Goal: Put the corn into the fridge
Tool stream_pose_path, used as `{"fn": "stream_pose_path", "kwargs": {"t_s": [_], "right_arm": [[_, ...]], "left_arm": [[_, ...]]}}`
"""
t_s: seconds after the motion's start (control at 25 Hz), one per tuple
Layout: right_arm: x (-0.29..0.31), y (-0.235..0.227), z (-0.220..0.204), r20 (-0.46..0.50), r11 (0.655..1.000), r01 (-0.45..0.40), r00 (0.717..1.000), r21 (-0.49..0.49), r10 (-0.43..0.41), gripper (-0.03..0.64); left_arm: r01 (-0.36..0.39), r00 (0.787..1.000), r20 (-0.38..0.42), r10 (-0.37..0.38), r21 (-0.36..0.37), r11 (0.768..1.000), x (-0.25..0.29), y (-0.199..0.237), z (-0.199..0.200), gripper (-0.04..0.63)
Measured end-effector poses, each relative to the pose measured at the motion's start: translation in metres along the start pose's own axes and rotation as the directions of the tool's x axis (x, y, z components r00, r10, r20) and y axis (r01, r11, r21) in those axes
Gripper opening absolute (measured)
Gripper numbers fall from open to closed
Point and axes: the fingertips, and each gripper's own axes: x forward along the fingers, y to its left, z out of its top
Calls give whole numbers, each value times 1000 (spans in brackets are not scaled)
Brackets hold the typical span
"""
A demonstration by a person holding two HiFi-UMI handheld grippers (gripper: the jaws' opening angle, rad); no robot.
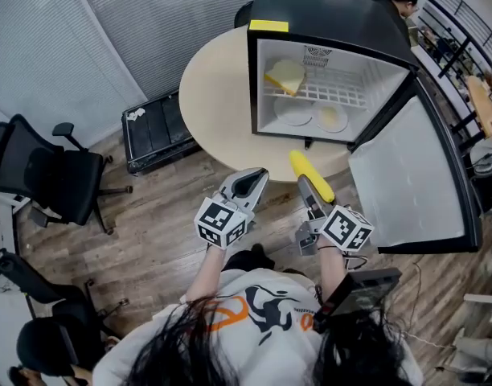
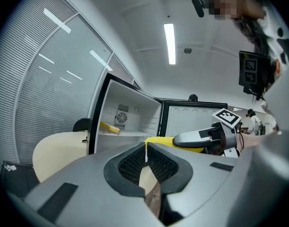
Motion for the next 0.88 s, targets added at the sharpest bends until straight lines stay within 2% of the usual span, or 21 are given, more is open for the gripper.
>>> {"fn": "stream_pose_path", "kwargs": {"t_s": [0.12,0.28,0.44,0.56,0.88], "right_arm": [[5,0,2,9,1000,20,1000,11,-20,255],[11,-8,4,14,998,57,998,22,-57,255],[13,-19,1,3,996,80,997,49,-81,255],[18,-25,4,-5,994,96,995,45,-96,255],[40,-34,50,47,996,86,995,9,-87,255]], "left_arm": [[23,1000,21,-23,-1,1000,8,6,4,15],[6,999,51,-8,23,1000,15,17,4,15],[19,999,38,-18,-34,999,20,24,-8,15],[20,1000,21,-19,-44,999,24,28,-12,15],[2,1000,20,-1,-30,1000,45,40,-2,15]]}}
